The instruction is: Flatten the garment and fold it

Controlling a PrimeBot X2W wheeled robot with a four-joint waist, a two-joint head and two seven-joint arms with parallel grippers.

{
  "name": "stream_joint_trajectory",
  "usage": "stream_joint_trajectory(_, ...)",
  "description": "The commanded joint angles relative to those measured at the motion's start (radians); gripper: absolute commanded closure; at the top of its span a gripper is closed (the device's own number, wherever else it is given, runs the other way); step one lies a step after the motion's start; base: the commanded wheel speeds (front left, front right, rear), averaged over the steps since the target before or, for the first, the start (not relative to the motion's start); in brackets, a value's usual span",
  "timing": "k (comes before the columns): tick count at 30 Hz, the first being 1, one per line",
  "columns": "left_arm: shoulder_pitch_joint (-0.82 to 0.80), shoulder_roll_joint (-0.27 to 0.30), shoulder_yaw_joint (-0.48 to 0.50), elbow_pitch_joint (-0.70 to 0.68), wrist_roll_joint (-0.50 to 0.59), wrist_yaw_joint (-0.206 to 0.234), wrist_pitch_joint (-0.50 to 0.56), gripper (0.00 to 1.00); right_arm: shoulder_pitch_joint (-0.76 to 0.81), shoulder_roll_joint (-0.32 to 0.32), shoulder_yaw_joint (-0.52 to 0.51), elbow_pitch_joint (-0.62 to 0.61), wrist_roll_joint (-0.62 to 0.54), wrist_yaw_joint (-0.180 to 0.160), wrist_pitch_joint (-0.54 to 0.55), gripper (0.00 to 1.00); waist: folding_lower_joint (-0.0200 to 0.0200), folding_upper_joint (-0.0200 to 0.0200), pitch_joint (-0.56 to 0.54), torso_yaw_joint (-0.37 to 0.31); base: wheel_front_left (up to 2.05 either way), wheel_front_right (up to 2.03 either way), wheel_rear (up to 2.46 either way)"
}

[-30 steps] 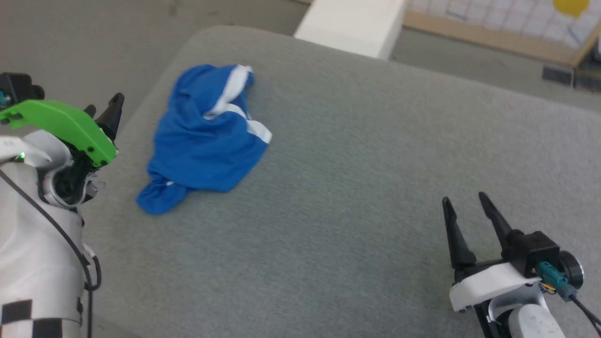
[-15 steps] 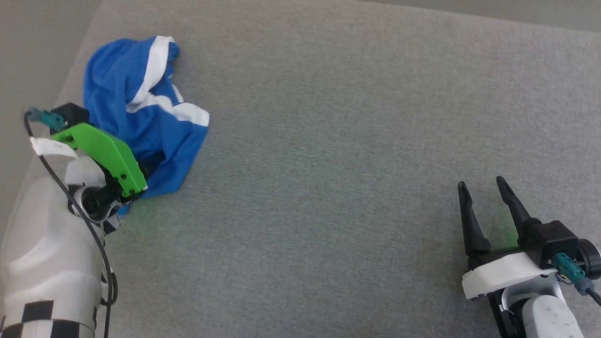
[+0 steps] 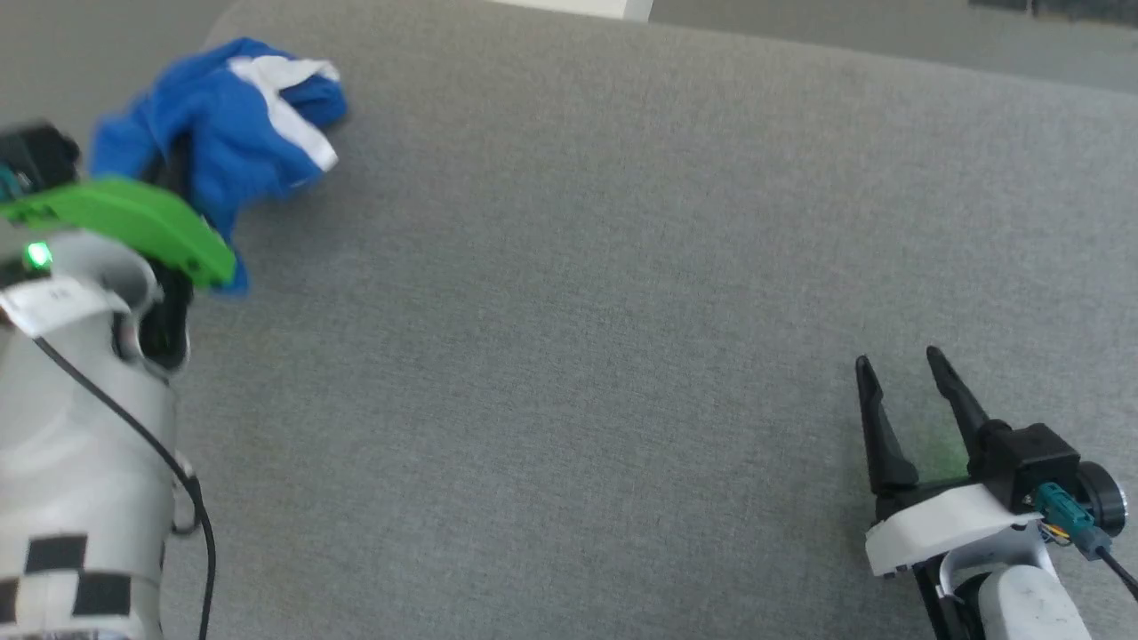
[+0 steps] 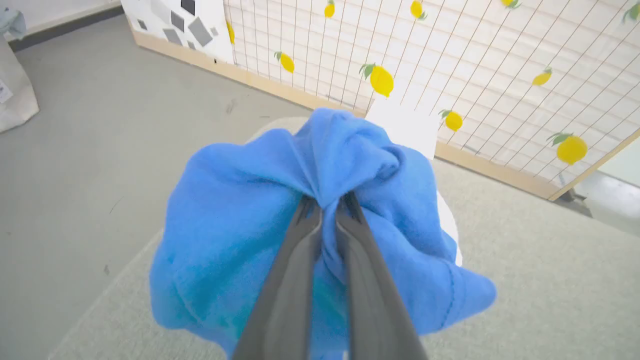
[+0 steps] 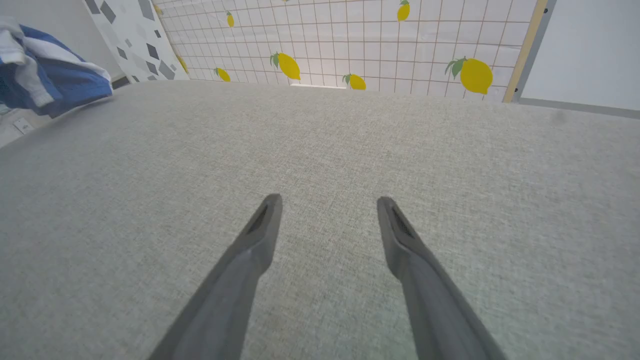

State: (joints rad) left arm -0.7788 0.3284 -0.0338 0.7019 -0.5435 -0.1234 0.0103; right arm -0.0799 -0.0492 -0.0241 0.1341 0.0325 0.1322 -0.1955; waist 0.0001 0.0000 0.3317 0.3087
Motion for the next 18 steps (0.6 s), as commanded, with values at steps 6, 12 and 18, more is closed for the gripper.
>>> stream_joint_trajectory(6, -0.149, 0.025, -0.092, -0.096, -0.038, -0.007, -0.034, 1.00, 0.022, -0.001, 0.026, 0.056, 0.063, -0.002, -0.034, 0.00, -0.0001, 0.0000, -0.155, -0.039, 0.00, 0.00, 0.00)
stream_joint_trajectory(12, -0.201, -0.003, -0.203, -0.203, -0.125, -0.007, 0.007, 1.00, 0.051, -0.001, 0.033, 0.117, 0.112, -0.002, -0.056, 0.00, -0.0001, 0.0000, -0.258, -0.115, 0.00, 0.00, 0.00)
stream_joint_trajectory(18, -0.125, -0.069, -0.324, -0.261, -0.181, -0.007, 0.048, 1.00, 0.063, -0.001, 0.003, 0.148, 0.128, -0.002, -0.064, 0.00, -0.0001, 0.0000, -0.295, -0.191, 0.00, 0.00, 0.00)
